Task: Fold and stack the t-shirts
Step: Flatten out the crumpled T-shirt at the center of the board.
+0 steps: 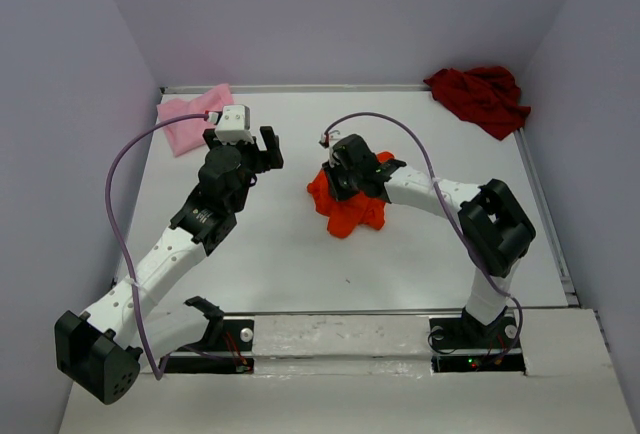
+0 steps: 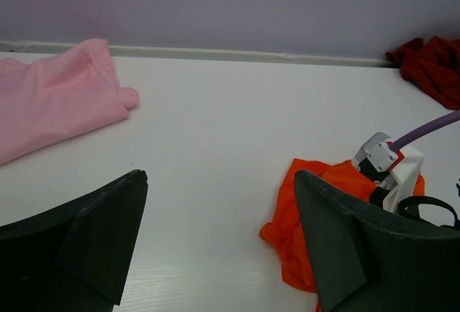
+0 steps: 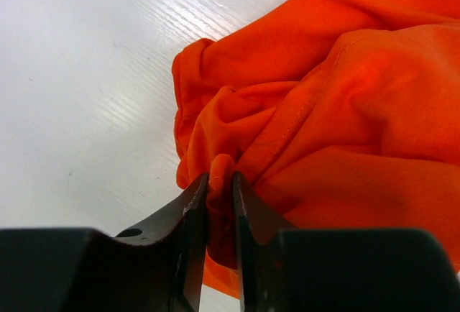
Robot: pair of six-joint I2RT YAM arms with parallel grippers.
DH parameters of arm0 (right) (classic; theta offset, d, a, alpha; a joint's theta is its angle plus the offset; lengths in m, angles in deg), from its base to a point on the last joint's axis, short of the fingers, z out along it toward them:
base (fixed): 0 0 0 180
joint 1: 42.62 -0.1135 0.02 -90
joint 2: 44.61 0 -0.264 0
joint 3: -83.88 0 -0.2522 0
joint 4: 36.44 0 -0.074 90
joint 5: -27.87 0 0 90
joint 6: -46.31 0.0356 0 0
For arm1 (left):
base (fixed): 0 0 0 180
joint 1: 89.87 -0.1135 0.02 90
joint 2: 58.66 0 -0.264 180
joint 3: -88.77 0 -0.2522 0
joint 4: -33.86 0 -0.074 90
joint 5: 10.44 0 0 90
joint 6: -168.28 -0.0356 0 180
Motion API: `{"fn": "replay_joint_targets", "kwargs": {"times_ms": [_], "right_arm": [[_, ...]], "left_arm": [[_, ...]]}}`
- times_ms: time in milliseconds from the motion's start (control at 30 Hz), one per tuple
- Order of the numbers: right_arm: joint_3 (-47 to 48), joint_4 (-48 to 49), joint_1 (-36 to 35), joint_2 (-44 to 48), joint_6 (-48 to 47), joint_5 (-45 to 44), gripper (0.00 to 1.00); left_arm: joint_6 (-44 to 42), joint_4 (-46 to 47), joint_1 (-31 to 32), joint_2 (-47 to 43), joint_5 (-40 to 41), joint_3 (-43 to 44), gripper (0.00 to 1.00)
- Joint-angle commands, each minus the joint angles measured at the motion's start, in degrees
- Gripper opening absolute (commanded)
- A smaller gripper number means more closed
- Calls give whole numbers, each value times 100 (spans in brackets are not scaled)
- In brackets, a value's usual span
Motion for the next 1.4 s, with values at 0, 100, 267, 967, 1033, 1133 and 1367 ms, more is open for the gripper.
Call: {"fn": "replay_joint_targets", "kwargs": {"times_ms": [0,100,267,967,1033,1133,1367], "right_arm": [[12,161,-19,172,-73,-145,20],[-6,152,-19,181,-64,-145,0],[-24,143,-19,479,-73,-354,0],[2708,-947,-19,2730,-635,-111,0],[3312,-982,-19,2529,-653,4,0],[4350,-1175,-19,2134,-732,39,0],[6057,-1307,-19,1641,-1214,-654,0]], "left_arm": [[-25,189,37,-74,23,124,93],[-25,189,37,-83,32,124,93],[-25,198,37,-74,32,124,93],[80,567,37,-276,-161,-140,93],[63,584,37,-276,-170,-149,93],[54,619,37,-277,-179,-175,93],[177,769,107,-215,-442,-263,93]]}}
